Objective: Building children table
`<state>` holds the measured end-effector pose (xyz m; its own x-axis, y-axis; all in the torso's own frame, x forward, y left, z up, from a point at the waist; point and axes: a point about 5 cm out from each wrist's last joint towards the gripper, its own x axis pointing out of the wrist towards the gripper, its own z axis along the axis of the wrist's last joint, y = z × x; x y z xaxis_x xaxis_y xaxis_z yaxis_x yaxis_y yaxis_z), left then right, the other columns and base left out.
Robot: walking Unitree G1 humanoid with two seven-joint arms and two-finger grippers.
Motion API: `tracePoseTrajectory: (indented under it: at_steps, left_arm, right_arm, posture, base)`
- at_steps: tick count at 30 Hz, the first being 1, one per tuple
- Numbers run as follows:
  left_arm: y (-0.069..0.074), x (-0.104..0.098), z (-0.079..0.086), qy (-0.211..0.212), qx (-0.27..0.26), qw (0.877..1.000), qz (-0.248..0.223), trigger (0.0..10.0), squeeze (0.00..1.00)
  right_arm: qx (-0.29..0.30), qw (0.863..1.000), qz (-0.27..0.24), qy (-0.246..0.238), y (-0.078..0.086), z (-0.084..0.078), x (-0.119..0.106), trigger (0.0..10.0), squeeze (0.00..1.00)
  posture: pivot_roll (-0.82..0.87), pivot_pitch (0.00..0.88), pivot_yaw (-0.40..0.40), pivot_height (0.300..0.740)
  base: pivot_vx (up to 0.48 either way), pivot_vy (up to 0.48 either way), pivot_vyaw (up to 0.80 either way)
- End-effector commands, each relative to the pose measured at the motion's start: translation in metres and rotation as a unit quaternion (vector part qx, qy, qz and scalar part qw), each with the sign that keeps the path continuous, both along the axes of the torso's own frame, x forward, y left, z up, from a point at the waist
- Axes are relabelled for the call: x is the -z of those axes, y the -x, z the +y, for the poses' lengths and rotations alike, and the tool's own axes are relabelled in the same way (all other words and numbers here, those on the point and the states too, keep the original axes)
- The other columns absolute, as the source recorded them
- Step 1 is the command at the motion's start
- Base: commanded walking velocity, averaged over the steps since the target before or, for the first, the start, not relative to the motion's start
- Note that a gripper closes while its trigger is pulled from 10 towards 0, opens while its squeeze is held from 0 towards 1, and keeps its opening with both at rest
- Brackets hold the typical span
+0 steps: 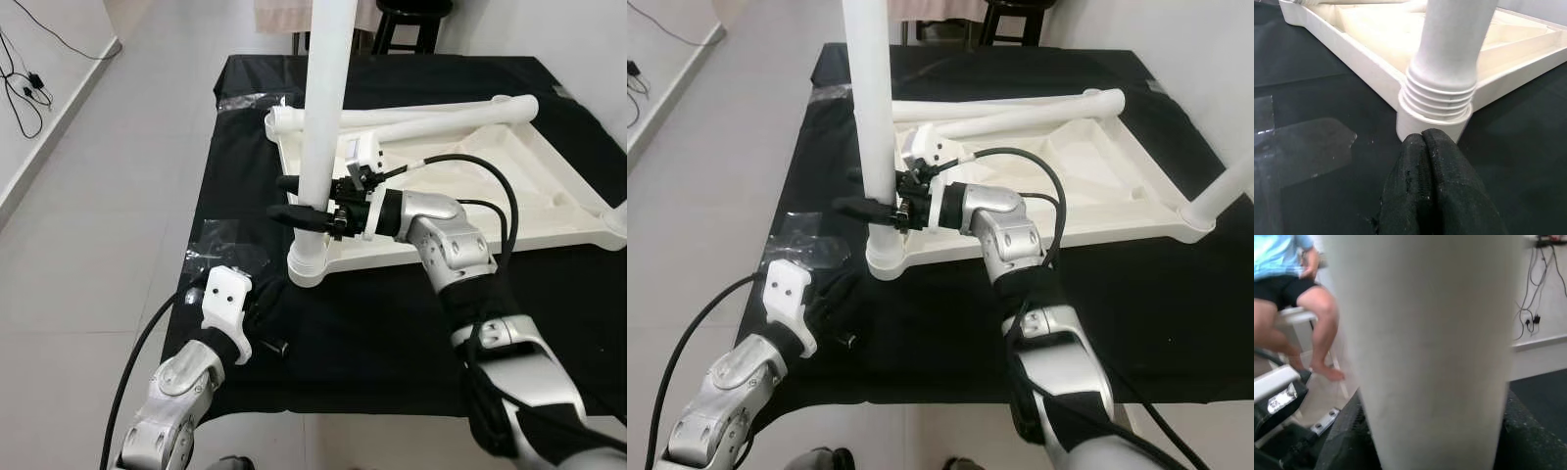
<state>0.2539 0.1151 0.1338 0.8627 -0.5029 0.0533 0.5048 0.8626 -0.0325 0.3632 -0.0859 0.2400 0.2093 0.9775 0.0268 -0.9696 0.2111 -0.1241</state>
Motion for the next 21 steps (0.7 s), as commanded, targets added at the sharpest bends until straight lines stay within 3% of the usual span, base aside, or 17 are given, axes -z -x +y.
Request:
tracePoseTrajectory:
  at_steps: [1,9,12,13,15,16,17,18,19,20,21]
  left_arm:
    - [0.002,0.004,0.000,-0.001,0.000,1.000,0.006,10.0,0.00]
    - [0.003,0.004,0.000,0.000,0.001,1.000,0.007,10.0,0.00]
    - [0.002,0.003,-0.001,0.000,0.001,1.000,0.007,10.0,0.00]
    - [0.002,0.003,-0.001,0.001,0.000,1.000,0.007,10.0,0.00]
    - [0.002,0.003,0.000,0.004,0.000,1.000,0.007,10.0,0.00]
    - [0.001,0.003,0.000,0.005,0.000,1.000,0.007,10.0,0.00]
    - [0.001,0.002,0.001,0.007,0.001,1.000,0.007,10.0,0.00]
    - [0.001,0.002,0.001,0.007,0.001,1.000,0.007,10.0,0.00]
    - [0.000,0.002,0.001,0.008,0.002,1.000,0.008,10.0,0.00]
    - [0.000,0.002,0.001,0.008,0.002,1.000,0.008,10.0,0.00]
    - [-0.001,0.002,0.000,0.009,0.004,1.000,0.009,10.0,0.00]
  right_arm:
    - [-0.024,1.000,0.013,0.002,0.002,0.005,0.006,0.0,0.00]
    - [-0.002,1.000,0.008,-0.008,-0.001,-0.004,0.008,0.0,0.00]
    - [0.031,0.999,0.005,-0.009,-0.002,-0.010,0.013,0.0,0.00]
    - [0.070,0.998,0.001,0.001,-0.003,-0.017,0.018,0.0,0.00]
    - [0.201,0.979,0.017,0.009,-0.004,-0.029,0.038,0.0,0.00]
    - [0.289,0.957,0.027,0.004,-0.005,-0.030,0.049,0.0,0.00]
    - [0.399,0.916,0.044,-0.001,-0.005,-0.032,0.060,0.0,0.00]
    - [0.399,0.916,0.044,-0.001,-0.005,-0.032,0.060,0.0,0.00]
    - [0.459,0.887,0.053,0.015,0.003,-0.032,0.073,0.0,0.00]
    - [0.459,0.887,0.053,0.015,0.003,-0.032,0.073,0.0,0.00]
    - [0.474,0.879,0.051,0.020,0.014,-0.026,0.080,0.0,0.00]
  posture:
    - [0.14,0.140,-0.053,0.740]
    - [0.13,0.143,-0.051,0.740]
    - [0.13,0.146,-0.052,0.740]
    - [0.12,0.148,-0.050,0.740]
    - [0.11,0.143,-0.053,0.740]
    - [0.10,0.144,-0.050,0.740]
    - [0.10,0.151,-0.046,0.740]
    - [0.10,0.151,-0.046,0.740]
    - [0.10,0.151,-0.046,0.740]
    - [0.10,0.151,-0.046,0.740]
    - [0.10,0.153,-0.043,0.740]
  base:
    - [0.000,0.000,0.00]
    - [0.000,0.000,0.00]
    - [0.000,0.000,0.00]
    - [0.000,0.000,0.00]
    - [0.000,0.000,0.00]
    - [0.000,0.000,0.00]
    - [0.000,0.000,0.00]
    - [0.000,0.000,0.00]
    - [0.000,0.000,0.00]
    - [0.000,0.000,0.00]
    - [0.000,0.000,0.00]
